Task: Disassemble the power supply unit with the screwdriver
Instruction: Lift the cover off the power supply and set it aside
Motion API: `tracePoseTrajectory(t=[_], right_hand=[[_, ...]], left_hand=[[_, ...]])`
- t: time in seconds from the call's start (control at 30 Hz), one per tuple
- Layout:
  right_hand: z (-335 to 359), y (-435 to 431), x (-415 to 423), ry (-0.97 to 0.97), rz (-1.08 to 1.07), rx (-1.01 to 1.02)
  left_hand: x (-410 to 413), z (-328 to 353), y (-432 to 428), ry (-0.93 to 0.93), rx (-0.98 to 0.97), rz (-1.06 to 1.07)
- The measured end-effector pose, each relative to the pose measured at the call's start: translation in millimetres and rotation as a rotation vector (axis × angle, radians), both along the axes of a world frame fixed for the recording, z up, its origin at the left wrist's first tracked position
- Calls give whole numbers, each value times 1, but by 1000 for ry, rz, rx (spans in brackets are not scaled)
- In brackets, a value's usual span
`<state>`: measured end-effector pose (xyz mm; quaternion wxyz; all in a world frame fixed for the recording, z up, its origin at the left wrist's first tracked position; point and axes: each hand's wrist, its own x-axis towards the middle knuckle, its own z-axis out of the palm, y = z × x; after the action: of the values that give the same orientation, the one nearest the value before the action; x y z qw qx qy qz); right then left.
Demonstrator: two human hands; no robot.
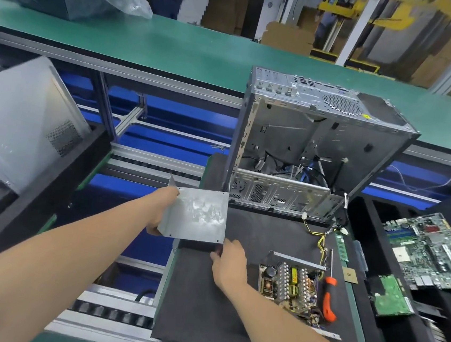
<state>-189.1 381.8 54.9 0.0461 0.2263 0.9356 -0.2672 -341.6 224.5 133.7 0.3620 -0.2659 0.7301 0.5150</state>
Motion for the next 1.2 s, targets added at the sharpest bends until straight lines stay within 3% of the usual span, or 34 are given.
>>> tracePoseTrajectory(t=[0.53,0.87,1.2], right_hand=[[-1,-2,20,111,-163,-104],[-1,-2,29,6,-1,48],[-7,6,43,32,116,49]], left_hand=[[9,4,11,-33,12,1],[20,2,26,-24,-31,3],[37,3,66,34,-94,-151]])
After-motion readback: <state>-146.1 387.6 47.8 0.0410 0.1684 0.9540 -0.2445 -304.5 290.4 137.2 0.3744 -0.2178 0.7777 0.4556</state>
